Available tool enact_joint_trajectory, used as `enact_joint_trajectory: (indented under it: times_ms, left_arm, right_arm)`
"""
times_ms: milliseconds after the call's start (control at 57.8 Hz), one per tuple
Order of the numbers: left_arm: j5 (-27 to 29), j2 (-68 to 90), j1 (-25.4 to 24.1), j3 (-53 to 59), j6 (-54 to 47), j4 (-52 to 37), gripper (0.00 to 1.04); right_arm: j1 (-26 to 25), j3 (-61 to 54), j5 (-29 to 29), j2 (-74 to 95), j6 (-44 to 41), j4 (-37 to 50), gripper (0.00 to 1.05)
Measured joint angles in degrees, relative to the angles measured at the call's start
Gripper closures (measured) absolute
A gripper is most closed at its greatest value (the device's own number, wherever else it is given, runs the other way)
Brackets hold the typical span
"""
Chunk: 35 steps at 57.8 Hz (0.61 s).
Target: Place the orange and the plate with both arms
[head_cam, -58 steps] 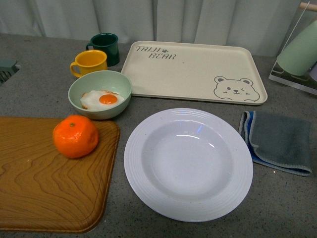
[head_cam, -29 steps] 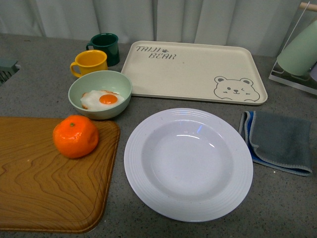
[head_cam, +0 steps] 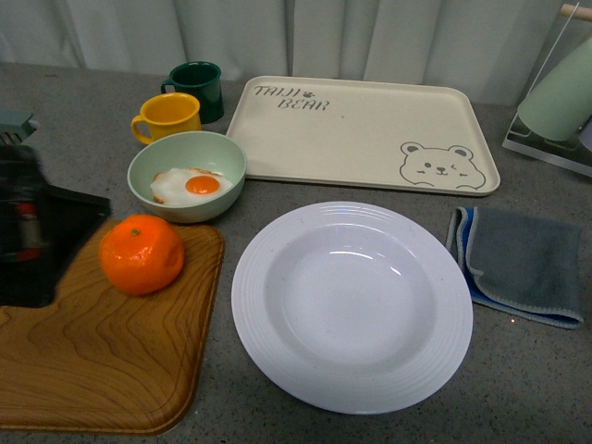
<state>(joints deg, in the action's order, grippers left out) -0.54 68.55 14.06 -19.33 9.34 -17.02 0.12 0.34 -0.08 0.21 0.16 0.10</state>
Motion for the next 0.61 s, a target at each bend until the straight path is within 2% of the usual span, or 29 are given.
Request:
enact_joint_trajectory:
  times_ms: [104,294,605]
  left_arm:
    - [-1.22,12.63,-0.02,-6.16,0.22,-0.59,0.07]
    - [-1.68,25.57,-0.92,-15.47,-0.33,1.4,0.07]
    - [-1.03,34.29,-2.69,-21.64,-0.15,4.09,0.07]
  right_arm:
    - [0.0,0.0,0.0,0.0,-0.02,0.0,0.09]
    - [0.0,0.0,0.0,0.0,-0.02,0.0,0.09]
    - [0.0,0.0,0.0,0.0,0.0,0.0,0.09]
